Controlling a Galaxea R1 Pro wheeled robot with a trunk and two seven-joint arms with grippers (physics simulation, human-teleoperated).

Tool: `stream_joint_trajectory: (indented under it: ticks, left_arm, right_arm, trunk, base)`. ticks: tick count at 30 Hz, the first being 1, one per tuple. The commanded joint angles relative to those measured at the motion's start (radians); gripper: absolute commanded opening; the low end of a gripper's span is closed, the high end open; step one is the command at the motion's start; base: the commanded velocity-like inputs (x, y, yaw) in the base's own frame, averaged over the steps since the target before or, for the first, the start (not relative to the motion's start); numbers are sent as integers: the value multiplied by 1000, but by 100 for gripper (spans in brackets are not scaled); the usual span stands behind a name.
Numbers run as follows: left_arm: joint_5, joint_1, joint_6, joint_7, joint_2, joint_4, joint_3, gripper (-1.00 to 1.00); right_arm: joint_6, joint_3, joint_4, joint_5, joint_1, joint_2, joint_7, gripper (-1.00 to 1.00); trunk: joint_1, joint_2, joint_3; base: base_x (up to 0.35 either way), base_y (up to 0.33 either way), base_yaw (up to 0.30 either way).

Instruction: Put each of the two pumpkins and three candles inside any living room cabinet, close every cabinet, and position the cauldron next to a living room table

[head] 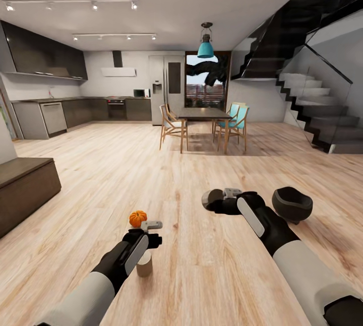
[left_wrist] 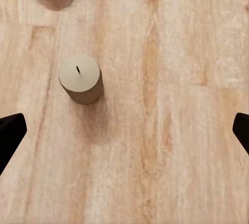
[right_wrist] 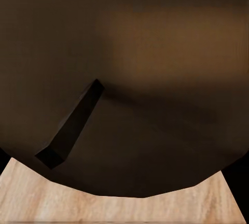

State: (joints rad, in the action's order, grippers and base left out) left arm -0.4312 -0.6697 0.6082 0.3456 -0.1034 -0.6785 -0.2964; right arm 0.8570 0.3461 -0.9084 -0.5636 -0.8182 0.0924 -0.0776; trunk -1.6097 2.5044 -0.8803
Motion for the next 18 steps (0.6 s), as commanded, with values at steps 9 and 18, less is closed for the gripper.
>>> stream_joint_trajectory:
  ticks: [9,18]
  left_arm:
    - [-10,-1,4,9,2,-1,59,100]
    - [-9,-1,4,10,2,0,61,100]
  right_arm:
    - [3,6,-3,-12,1,1,-2,-100]
    - [16,7,-87,-12,1,0,-10,-100]
  trunk:
    - [0,1,-1]
    - [0,1,-1]
  base:
    - [0,0,0]
    - [0,0,0]
